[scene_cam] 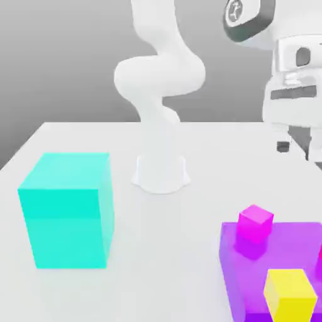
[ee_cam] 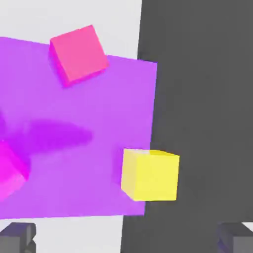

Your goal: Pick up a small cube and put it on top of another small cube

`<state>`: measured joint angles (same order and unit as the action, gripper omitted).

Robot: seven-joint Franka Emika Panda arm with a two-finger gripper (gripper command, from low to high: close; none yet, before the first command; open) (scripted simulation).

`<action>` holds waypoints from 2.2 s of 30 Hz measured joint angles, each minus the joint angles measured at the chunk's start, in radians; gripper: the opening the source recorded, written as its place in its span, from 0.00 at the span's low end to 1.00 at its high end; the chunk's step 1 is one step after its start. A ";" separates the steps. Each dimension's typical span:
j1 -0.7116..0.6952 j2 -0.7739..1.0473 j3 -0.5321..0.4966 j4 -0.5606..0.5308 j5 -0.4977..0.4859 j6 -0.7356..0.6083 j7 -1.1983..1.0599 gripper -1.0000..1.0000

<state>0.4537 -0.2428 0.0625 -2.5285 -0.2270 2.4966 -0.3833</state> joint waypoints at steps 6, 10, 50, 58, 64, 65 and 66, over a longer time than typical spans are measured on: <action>0.075 0.110 0.022 -0.054 -0.015 0.052 -0.270 0.50; 0.126 0.182 0.047 -0.091 -0.021 0.087 -0.454 0.50; 0.165 0.268 0.027 -0.301 0.205 0.376 -1.121 0.00; 0.195 0.273 -0.059 -0.030 0.195 0.171 -1.162 0.00; 0.098 0.328 -0.107 0.187 0.226 -0.008 -1.417 0.00; 0.077 0.337 -0.111 0.223 0.230 -0.037 -1.460 0.00; 0.060 0.346 -0.118 0.259 0.235 -0.067 -1.504 0.00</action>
<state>0.5133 0.1036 -0.0560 -2.2691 0.0079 2.4294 -1.8873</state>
